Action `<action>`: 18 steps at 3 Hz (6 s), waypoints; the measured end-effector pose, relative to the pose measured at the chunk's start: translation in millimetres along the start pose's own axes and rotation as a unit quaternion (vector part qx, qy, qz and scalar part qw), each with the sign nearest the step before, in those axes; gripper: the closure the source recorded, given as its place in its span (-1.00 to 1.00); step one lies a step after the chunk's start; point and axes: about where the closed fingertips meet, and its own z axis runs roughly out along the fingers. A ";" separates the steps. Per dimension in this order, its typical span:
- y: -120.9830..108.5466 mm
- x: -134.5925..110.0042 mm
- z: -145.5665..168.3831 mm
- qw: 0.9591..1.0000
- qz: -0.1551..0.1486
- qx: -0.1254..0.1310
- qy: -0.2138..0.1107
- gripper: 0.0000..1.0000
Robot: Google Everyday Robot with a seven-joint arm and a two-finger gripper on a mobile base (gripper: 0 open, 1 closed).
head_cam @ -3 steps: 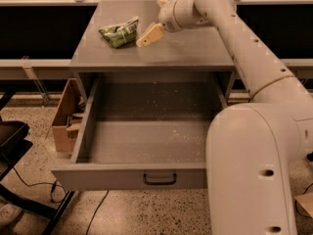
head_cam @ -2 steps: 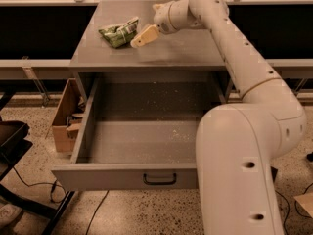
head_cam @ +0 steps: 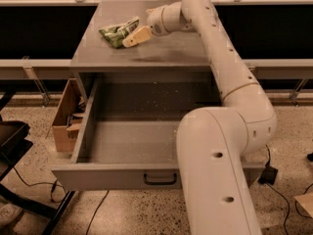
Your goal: Place green jalapeno chip bag into top drawer
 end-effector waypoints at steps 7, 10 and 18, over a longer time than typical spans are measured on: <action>9.9 5.3 47.4 0.998 0.022 -0.030 -0.055 1.00; 3.5 -46.5 -3.3 0.999 -0.018 -0.012 -0.024 1.00; 183.0 103.4 -269.7 0.977 0.213 0.008 0.018 1.00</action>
Offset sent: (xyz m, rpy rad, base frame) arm 0.0597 0.0123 -0.0057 0.0932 0.0348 0.0315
